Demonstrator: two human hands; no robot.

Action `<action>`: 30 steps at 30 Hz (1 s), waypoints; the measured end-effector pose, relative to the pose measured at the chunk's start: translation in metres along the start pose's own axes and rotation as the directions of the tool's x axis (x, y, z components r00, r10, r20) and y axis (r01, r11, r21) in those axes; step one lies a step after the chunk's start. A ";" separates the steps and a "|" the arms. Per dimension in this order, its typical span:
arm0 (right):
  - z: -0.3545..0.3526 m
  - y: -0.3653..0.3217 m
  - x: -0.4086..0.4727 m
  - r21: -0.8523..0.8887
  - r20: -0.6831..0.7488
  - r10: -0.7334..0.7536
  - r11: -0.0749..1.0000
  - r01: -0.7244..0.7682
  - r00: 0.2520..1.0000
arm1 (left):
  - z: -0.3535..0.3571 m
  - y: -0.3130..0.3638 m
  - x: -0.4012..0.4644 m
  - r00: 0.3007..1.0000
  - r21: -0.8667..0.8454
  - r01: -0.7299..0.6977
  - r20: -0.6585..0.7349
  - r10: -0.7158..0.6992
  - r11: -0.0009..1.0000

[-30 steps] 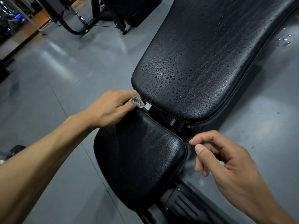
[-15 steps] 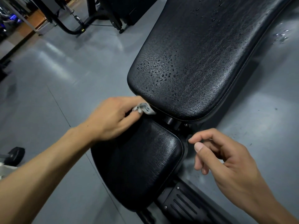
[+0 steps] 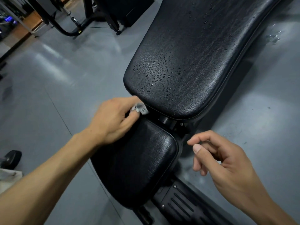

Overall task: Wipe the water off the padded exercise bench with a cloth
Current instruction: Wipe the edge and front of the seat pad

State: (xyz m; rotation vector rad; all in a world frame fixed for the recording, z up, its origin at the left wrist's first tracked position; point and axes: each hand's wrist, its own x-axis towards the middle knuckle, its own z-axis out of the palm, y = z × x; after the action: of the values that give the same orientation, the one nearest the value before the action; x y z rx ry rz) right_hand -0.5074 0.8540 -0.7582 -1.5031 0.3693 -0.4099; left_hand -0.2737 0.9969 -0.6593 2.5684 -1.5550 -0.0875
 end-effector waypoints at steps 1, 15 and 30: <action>0.000 0.002 0.000 -0.002 0.002 0.006 1.000 -0.006 1.000 | 0.002 0.013 -0.006 0.998 -0.049 -0.051 0.019 0.052 0.998; 0.000 0.018 0.003 -0.003 -0.076 0.060 0.998 -0.060 0.995 | 0.002 0.027 -0.006 0.994 -0.026 -0.099 0.046 0.101 0.995; 0.000 0.020 -0.002 -0.057 -0.110 0.018 0.998 -0.024 0.994 | 0.015 0.062 -0.018 0.954 -0.137 -0.273 0.090 0.287 0.952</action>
State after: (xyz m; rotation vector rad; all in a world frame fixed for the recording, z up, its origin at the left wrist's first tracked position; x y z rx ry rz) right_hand -0.5083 0.8550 -0.7781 -1.5356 0.4869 -0.4701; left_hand -0.3388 0.9832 -0.6656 2.2581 -1.8730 -0.2877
